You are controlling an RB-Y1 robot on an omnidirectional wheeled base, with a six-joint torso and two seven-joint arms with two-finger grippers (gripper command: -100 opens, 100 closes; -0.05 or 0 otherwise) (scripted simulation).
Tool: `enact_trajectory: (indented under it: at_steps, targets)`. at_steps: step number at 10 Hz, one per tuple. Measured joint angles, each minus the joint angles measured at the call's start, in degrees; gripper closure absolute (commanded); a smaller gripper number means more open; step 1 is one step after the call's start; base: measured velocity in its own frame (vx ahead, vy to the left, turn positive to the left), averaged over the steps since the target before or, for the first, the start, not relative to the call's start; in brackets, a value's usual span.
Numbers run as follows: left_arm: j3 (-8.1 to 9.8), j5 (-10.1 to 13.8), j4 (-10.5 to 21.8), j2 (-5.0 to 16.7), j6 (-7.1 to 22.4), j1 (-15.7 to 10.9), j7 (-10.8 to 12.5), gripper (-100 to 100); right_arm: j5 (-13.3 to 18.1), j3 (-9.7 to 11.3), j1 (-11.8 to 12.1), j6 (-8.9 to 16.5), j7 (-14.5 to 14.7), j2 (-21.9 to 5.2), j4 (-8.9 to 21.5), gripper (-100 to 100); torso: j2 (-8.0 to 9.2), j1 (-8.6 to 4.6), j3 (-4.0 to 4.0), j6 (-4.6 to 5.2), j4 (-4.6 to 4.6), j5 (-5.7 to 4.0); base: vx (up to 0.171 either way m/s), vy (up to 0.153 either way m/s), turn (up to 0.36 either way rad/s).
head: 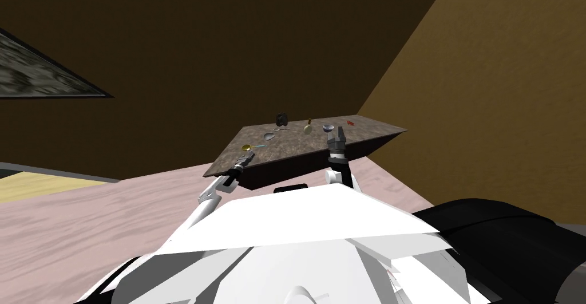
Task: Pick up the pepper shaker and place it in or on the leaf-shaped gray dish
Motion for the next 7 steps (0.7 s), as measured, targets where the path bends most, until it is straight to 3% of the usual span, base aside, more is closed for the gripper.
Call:
enact_trajectory:
  at_steps: [2,7]
  targets:
    - [-0.79,-0.5,0.96,-0.94,0.76,-2.04,-0.08,-100,0.0,0.0,0.0,0.0,0.0,0.0,0.0,0,-0.01,-0.03,-0.01,-0.03,-0.01,0.0,-0.055,0.043,0.075]
    - [-2.72,-1.76,7.32,-3.36,1.8,-9.99,-0.77,-100,0.0,0.0,0.0,0.0,0.0,0.0,0.0,0,-0.08,-0.08,-0.04,0.0,-0.01,-0.02,-0.044,0.035,0.041]
